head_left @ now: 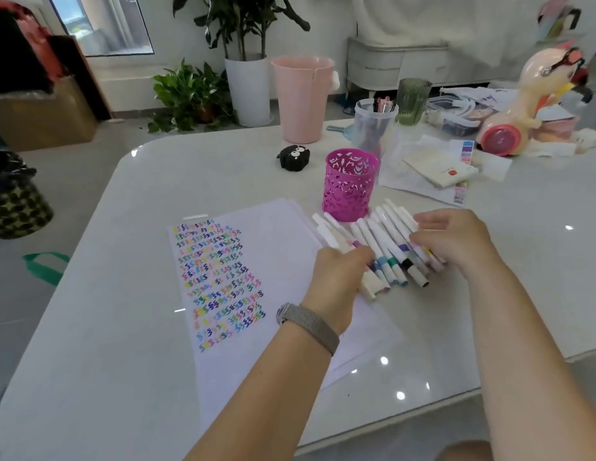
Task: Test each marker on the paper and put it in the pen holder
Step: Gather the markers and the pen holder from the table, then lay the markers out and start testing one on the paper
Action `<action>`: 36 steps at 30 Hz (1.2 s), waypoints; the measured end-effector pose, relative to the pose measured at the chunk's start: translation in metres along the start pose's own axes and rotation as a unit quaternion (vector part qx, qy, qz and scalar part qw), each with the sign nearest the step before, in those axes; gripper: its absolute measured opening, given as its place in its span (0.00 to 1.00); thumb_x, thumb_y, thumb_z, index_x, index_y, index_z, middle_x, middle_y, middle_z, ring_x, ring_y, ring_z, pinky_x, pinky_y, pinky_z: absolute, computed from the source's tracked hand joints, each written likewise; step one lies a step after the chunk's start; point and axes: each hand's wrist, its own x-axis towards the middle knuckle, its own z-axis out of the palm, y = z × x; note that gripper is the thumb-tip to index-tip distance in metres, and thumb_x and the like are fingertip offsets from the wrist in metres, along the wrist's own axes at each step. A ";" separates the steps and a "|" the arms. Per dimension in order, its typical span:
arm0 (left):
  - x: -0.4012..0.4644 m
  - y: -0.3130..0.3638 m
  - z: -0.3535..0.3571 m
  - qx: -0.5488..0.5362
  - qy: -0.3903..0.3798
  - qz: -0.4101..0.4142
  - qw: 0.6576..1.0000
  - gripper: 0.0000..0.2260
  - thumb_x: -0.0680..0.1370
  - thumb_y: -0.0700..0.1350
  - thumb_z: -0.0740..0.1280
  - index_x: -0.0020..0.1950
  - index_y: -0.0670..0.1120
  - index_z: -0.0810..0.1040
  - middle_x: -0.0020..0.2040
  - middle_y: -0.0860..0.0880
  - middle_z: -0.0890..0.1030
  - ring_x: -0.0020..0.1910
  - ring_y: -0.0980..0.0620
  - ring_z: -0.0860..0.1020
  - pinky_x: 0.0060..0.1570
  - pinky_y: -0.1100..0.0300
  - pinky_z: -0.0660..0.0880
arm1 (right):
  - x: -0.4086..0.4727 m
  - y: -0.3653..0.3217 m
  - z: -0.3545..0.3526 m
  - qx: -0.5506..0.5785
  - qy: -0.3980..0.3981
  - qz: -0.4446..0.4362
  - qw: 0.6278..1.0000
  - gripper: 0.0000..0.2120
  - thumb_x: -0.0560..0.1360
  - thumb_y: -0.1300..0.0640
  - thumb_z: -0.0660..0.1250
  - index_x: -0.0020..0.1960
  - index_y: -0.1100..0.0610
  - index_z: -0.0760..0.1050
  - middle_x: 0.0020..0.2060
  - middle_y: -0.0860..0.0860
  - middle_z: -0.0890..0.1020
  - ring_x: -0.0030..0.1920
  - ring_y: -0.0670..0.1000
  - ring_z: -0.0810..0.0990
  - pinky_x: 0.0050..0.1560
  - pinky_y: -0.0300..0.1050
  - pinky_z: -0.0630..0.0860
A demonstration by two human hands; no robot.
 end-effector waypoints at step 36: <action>-0.131 -0.012 -0.165 0.707 0.131 0.221 0.659 0.10 0.77 0.54 0.61 0.57 0.54 0.73 0.58 0.57 0.74 0.60 0.53 0.68 0.57 0.58 0.65 | -0.104 -0.028 0.047 -0.074 -0.068 -0.200 0.975 0.08 0.77 0.53 0.64 0.46 0.58 0.75 0.38 0.51 0.82 0.35 0.50 0.77 0.35 0.42 0.71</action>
